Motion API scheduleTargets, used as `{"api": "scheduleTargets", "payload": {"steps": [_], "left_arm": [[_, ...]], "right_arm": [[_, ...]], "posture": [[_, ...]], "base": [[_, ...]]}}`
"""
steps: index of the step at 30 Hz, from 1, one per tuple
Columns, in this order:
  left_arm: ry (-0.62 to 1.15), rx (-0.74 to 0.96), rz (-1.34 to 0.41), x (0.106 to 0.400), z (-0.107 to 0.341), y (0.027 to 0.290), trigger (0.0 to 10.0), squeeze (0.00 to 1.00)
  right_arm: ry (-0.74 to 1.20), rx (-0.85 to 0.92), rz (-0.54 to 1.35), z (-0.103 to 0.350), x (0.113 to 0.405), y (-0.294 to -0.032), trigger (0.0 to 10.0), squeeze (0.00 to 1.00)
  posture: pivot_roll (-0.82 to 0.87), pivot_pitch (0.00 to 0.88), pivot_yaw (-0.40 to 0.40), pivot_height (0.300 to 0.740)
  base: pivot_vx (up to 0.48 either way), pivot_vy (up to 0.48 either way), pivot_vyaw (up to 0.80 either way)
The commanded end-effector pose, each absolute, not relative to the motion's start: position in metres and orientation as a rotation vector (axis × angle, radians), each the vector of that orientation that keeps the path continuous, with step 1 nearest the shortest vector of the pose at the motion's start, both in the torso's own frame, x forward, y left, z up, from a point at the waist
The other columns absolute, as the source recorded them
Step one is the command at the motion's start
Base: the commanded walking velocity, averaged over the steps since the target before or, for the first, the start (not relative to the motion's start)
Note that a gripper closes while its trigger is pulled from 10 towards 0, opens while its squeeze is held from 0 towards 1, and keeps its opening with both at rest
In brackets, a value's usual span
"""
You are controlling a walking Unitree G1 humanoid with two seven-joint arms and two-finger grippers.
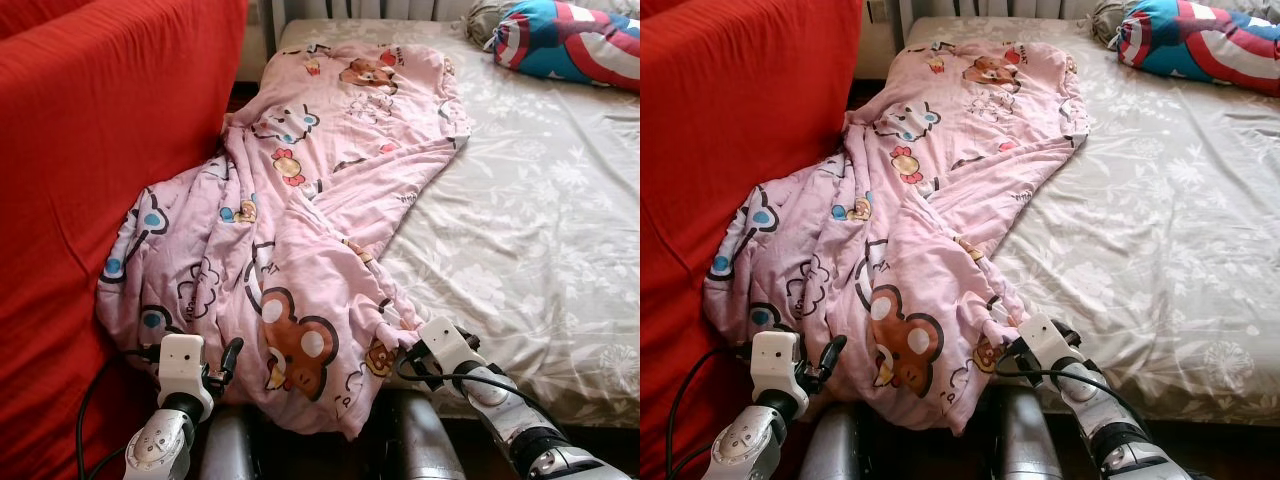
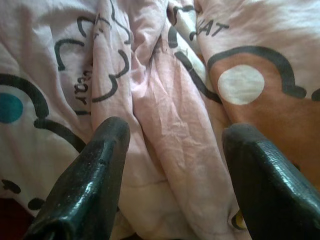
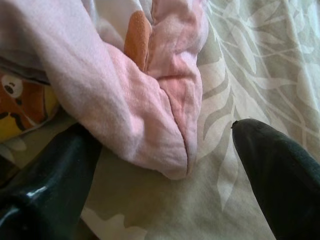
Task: Clean up the room
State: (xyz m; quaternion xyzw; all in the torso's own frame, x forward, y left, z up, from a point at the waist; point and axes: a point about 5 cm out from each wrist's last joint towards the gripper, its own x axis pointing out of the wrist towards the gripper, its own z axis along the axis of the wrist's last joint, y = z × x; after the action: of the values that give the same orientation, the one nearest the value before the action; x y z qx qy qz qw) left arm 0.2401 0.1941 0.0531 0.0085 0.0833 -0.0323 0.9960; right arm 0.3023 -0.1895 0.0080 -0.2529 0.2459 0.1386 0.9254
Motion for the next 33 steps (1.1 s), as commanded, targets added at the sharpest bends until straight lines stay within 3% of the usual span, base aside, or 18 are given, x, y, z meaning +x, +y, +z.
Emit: {"api": "scheduleTargets", "payload": {"steps": [1,14,15,16,33], "left_arm": [[0.184,0.031,-0.068,0.236,0.052,0.194,10.0,0.00],[0.182,0.030,-0.057,0.235,0.052,0.193,10.0,0.00],[0.183,0.030,-0.057,0.235,0.052,0.193,10.0,0.00],[0.182,0.029,-0.057,0.235,0.052,0.192,10.0,0.00],[0.183,0.028,-0.058,0.235,0.051,0.191,10.0,0.00]], "right_arm": [[0.487,-0.505,0.274,0.009,0.303,-0.189,10.0,0.00],[0.414,-0.524,0.331,0.018,0.311,-0.176,10.0,0.00],[0.418,-0.528,0.334,0.018,0.311,-0.176,7.2,0.00],[0.420,-0.528,0.345,0.016,0.309,-0.175,0.0,0.00],[0.439,-0.524,0.371,0.011,0.305,-0.174,0.0,0.00]], "posture": [[0.03,0.207,0.007,0.578],[0.03,0.210,-0.004,0.578],[0.03,0.210,-0.005,0.578],[0.03,0.210,-0.006,0.578],[0.03,0.206,-0.006,0.578]], "base": [[0.000,0.000,0.00],[0.000,0.000,0.00],[0.000,0.000,0.00],[0.000,0.000,0.00],[0.000,0.000,0.00]]}}
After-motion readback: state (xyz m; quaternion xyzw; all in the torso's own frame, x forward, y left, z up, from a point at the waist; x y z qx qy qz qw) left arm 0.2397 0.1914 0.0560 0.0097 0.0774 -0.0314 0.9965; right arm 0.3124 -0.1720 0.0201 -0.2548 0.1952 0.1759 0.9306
